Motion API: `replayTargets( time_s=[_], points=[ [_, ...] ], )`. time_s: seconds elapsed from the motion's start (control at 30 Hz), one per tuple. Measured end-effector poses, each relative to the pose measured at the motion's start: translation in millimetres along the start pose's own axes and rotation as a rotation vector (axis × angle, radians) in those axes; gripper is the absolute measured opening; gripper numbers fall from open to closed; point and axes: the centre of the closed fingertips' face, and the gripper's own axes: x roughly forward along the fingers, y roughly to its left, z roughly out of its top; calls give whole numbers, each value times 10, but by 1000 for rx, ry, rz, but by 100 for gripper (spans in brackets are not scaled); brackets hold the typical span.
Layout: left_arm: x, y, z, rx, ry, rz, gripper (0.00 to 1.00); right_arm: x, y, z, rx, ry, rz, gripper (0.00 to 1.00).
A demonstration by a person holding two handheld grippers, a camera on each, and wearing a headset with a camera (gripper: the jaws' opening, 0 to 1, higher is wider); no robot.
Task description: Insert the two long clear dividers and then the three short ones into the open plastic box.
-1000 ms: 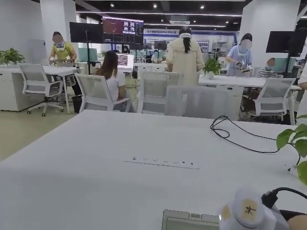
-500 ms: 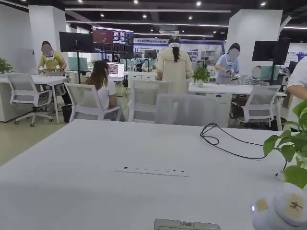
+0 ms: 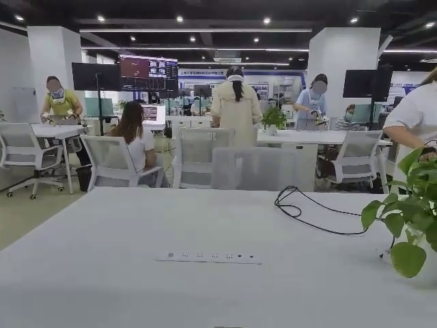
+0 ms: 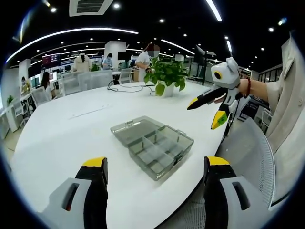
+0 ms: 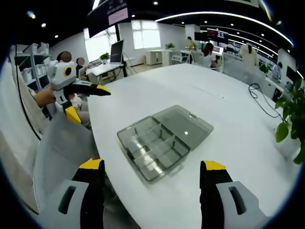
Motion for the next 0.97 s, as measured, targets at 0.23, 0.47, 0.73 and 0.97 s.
replayTargets(
  time_s=[0.23,0.47,0.73,0.97],
  points=[
    [-56,47,-36,-26,6,19,91,-87,64,-75,30,-63,-19,96],
    [-85,84,-42,-47,3,28,98,-122,76,-47,93,-120,-38,100],
    [-129,99,-40,-50,-1,52,100,-123,123,-64,73,-115,-49,100],
    [-164,138,-65,-56,1,73,100,-99,136,-62,65,-104,-59,100]
  ],
)
